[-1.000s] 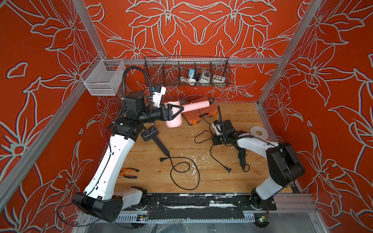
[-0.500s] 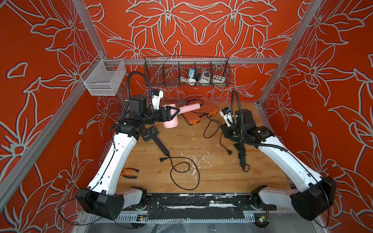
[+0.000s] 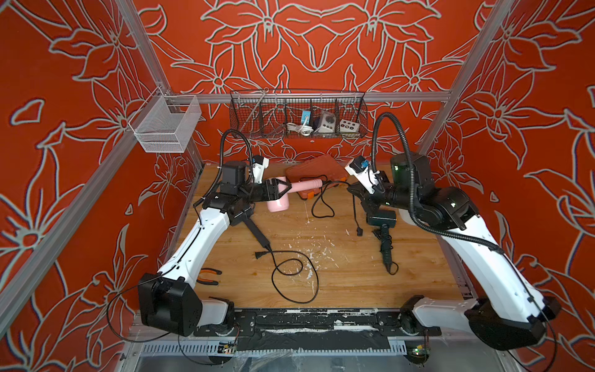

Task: Wrap the cord around the hair dryer
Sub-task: Wrap the power cord around the hair dryer.

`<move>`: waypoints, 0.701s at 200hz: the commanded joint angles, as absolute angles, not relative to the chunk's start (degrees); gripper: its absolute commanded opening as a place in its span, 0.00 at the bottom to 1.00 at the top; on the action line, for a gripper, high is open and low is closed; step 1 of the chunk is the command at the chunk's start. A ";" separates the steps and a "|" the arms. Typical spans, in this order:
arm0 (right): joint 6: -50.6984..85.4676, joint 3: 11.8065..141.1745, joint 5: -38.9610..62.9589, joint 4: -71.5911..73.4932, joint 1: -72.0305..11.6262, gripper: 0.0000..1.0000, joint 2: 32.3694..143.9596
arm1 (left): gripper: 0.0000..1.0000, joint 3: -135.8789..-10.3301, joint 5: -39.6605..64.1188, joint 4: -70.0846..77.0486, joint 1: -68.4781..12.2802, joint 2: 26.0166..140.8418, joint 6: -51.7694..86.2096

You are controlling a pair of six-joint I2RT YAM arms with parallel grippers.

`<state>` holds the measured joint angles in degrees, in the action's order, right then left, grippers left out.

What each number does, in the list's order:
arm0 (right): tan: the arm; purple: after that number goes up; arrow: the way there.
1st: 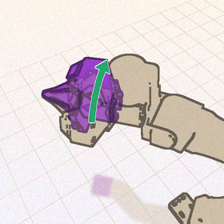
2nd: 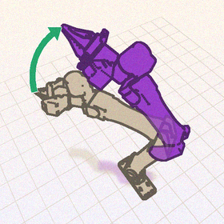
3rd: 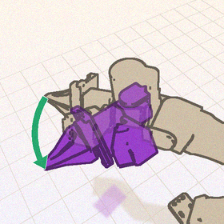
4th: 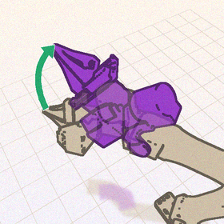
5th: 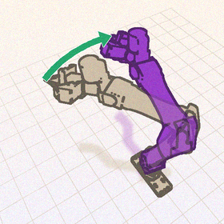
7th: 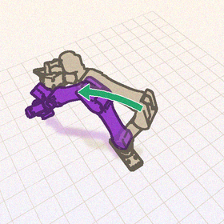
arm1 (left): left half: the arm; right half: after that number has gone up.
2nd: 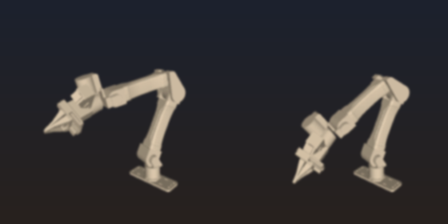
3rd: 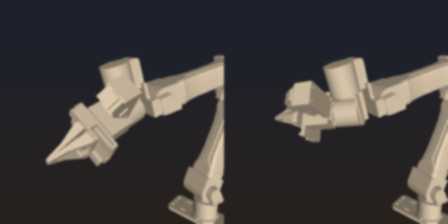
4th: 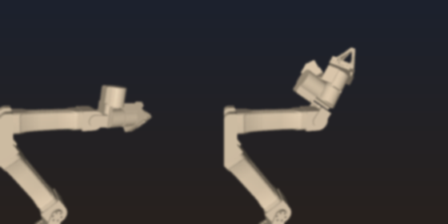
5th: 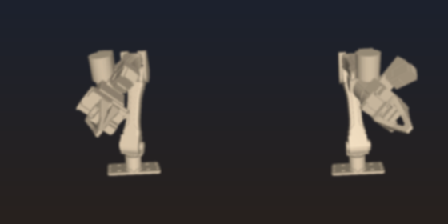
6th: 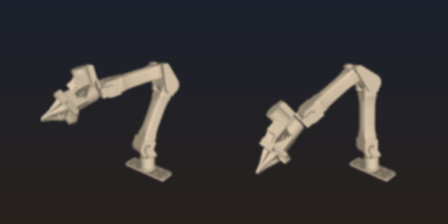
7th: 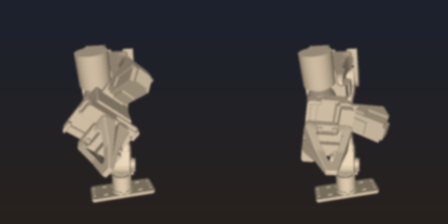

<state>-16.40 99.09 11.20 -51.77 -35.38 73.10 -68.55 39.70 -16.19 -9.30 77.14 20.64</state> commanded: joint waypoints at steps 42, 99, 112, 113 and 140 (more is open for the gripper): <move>-26.04 114.14 5.24 -55.38 -35.73 0.00 81.33 | 0.00 -61.43 50.98 -8.28 -16.46 74.53 16.03; -29.81 123.06 1.92 -55.56 -35.72 0.00 89.13 | 0.00 -56.44 59.36 -2.99 -21.88 72.33 14.77; -30.47 122.21 0.72 -55.09 -35.52 0.00 90.19 | 0.00 -55.25 62.51 0.70 -21.97 71.24 16.19; -30.53 122.10 0.71 -55.01 -35.51 0.00 90.27 | 0.00 -55.09 62.72 1.10 -21.97 71.13 16.35; -29.92 116.41 2.17 -51.61 -34.45 0.00 90.76 | 0.00 -52.51 67.58 12.74 -22.63 68.54 22.22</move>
